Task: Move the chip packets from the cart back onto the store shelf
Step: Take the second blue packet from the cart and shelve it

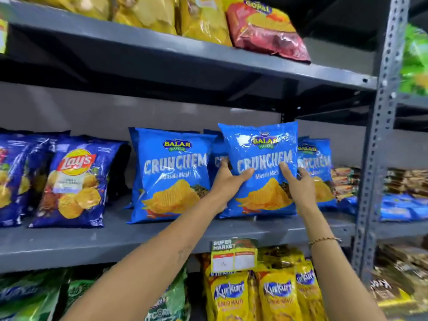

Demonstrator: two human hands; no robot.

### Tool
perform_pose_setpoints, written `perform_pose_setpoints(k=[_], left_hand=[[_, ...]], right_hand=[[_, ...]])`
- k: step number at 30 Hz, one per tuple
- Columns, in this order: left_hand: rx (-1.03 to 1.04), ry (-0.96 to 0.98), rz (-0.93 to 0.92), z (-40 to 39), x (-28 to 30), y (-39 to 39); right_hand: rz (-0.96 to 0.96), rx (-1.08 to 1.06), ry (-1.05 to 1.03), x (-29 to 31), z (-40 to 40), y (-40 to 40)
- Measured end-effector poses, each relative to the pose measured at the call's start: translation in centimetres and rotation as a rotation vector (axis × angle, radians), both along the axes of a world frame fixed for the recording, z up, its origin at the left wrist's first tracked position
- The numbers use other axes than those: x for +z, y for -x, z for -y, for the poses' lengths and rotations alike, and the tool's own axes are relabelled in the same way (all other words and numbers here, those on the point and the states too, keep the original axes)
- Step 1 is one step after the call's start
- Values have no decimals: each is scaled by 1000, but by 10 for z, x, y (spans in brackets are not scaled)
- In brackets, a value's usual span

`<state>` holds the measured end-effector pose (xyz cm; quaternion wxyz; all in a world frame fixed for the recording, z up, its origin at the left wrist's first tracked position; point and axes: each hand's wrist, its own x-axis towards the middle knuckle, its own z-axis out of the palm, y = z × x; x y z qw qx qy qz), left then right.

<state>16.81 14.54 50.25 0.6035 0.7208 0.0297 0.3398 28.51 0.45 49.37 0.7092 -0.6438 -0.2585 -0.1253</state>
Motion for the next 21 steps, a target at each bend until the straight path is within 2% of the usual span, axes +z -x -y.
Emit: perform_pose_setpoints(k=[4,10,15,19,21], left_hand=[[151,-92,-61,-6,-17,-25],[261,-136,-72,-5,-19,-30],[410,-309,63,7,-26,-15],[461,-512,159,12,-32,9],[457,-537,246,7,-33,33]], right_hand=[[7,-34,-34,-12,-15,-6],[30,-73,-62,-27,-28,-18],[92,-159,-113,-31,-25,-10],[270,-359,-261,-31,-30,22],[351,-330,-341,-27,-42,47]])
